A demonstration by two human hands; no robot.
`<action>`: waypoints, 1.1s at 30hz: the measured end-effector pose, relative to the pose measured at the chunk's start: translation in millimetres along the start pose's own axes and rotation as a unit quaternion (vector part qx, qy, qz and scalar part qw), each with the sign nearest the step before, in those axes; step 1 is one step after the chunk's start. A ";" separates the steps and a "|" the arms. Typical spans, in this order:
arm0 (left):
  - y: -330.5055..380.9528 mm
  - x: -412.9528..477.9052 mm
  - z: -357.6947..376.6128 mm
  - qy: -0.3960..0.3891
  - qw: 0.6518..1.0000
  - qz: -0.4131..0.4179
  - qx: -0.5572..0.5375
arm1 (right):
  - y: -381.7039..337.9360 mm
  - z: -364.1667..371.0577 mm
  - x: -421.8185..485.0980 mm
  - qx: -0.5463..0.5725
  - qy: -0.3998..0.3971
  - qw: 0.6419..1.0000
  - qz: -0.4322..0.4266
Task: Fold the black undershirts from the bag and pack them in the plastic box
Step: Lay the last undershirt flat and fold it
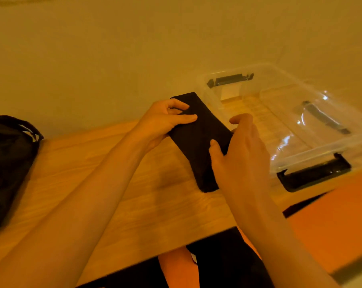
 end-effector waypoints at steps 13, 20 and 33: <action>6.7 23.2 41.5 0.058 0.956 0.177 0.227 | 16.4 3.8 -5.9 -0.111 -0.014 0.994 -0.009; 13.3 -10.9 10.3 0.182 0.901 0.329 0.215 | -16.2 -1.8 -7.9 -0.174 0.072 0.964 -0.187; -80.7 -61.1 7.1 0.075 0.997 0.037 -0.004 | 10.8 77.1 -10.6 -0.302 -0.167 0.907 -0.239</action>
Point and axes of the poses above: each hand's wrist, its own x-axis towards the middle knuckle, its own z-axis out of the palm, y = z × x, the point moved 10 cm from there along x, towards the middle knuckle, and after that the axes turned 10 degrees about y, right-handed, at the moved point
